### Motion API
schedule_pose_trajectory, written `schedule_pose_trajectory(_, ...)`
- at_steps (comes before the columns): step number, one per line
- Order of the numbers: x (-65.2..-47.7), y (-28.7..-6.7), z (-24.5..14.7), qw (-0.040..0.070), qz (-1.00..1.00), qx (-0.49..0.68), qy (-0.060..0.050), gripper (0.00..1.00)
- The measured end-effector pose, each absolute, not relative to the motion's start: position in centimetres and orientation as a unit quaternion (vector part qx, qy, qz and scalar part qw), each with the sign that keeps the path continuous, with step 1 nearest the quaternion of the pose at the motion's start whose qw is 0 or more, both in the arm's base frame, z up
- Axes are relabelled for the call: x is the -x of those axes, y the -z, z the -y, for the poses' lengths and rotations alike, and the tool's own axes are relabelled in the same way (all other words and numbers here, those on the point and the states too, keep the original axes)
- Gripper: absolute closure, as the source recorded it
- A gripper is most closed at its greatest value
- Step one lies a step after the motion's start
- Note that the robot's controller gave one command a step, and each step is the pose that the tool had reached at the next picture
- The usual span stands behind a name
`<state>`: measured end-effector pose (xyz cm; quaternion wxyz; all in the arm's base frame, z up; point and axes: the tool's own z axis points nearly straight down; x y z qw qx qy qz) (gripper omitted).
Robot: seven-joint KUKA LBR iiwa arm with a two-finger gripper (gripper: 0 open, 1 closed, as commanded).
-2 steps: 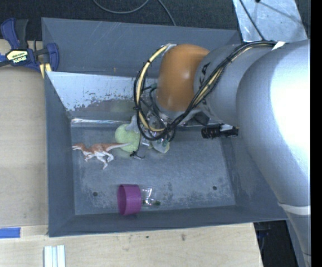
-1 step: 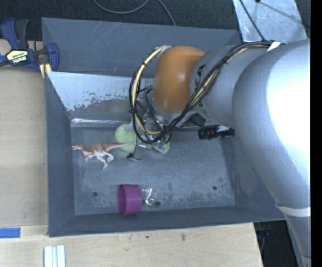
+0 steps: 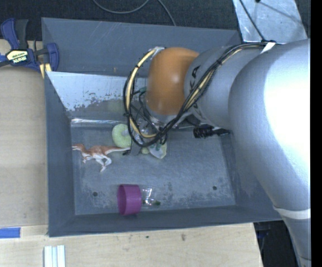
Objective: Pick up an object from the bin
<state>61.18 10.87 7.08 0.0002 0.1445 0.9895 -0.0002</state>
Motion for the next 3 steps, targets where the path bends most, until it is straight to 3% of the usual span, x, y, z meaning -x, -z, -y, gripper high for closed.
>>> schedule_pose_trajectory(2, -61.1, -7.4, -10.8, -0.001, -0.989, -0.145, 0.001, 1.0)
schedule_pose_trajectory(3, -60.8, -9.5, -10.8, -0.004, -0.989, -0.145, 0.001, 1.0)
